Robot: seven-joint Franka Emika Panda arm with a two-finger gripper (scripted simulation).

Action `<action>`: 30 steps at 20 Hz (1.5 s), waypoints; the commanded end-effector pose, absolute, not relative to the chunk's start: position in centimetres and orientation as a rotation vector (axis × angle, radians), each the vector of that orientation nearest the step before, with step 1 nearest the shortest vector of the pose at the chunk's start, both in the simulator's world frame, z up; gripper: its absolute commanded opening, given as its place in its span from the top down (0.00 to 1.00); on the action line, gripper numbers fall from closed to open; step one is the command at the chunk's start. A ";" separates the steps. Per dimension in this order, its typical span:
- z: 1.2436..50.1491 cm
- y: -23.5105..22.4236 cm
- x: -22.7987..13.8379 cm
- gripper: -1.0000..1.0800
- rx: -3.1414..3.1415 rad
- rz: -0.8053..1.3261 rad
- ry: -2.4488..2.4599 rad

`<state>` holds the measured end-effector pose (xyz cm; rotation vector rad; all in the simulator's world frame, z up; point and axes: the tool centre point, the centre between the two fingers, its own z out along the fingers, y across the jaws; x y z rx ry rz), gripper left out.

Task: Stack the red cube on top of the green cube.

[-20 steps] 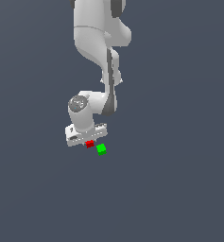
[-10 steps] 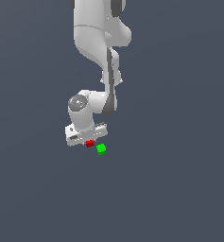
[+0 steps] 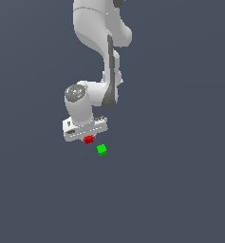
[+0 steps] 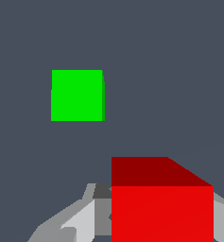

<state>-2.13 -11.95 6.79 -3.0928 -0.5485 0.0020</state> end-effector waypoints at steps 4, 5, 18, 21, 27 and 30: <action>10.3 -11.9 -2.1 1.00 -3.093 0.000 -0.549; 10.8 -12.0 -2.1 1.00 -3.093 0.000 -0.549; 11.0 -10.9 -1.4 1.00 -3.094 -0.001 -0.549; 10.0 -9.7 -0.7 1.00 -3.094 -0.001 -0.549; 7.5 -6.8 1.3 1.00 -3.093 -0.001 -0.549; 6.7 -5.9 1.9 1.00 -3.093 0.000 -0.549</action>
